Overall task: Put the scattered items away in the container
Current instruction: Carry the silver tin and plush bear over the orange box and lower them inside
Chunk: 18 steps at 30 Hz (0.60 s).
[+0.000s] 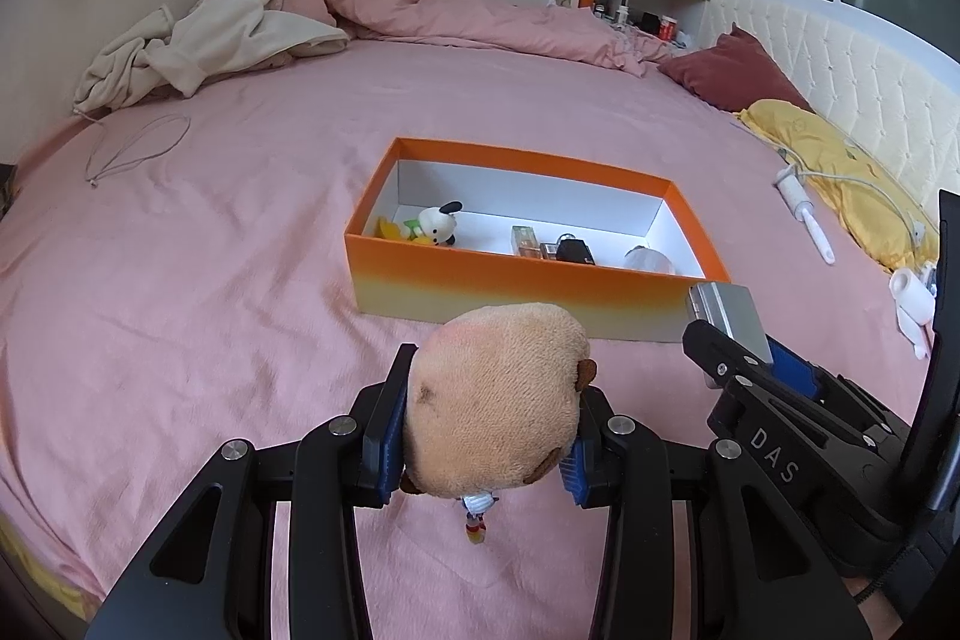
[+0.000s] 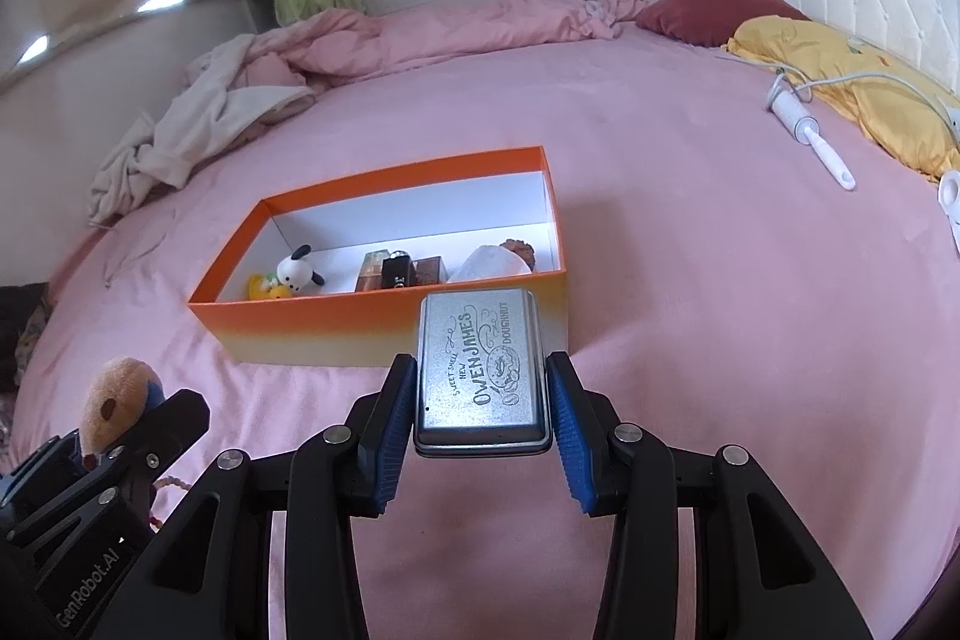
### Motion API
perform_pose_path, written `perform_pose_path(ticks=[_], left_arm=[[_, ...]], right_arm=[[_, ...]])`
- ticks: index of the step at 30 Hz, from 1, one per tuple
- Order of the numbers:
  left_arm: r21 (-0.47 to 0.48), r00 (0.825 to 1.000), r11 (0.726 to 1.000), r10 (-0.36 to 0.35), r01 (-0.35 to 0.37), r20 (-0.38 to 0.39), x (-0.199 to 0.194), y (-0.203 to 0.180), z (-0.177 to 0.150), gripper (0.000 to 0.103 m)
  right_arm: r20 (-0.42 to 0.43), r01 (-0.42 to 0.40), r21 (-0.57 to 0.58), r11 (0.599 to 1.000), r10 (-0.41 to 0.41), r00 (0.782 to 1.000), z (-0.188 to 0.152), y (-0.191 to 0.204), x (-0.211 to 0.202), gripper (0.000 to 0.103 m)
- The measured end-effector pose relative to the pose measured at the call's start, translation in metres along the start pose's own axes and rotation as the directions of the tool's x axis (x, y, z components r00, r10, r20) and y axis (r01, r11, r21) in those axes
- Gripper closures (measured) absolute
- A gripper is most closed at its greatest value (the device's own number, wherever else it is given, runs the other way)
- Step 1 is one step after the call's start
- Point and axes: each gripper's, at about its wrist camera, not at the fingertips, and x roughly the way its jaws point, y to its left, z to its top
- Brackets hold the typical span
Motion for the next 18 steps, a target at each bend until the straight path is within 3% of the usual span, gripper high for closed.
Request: perform_pose_path(ticks=[9,18], left_arm=[[0.038,1.0,0.999,-0.018,0.017,0.008,0.0,-0.01,0.013,0.061],[0.084,0.994,0.996,-0.031,0.022,0.1,-0.004,-0.013,0.076,0.061]], right_arm=[[0.006,-0.01,0.011,1.0,0.01,1.0,0.003,-0.001,0.0,0.061],[0.091,-0.032,-0.028,0.999,0.035,0.995,0.043,0.013,-0.012,0.06]])
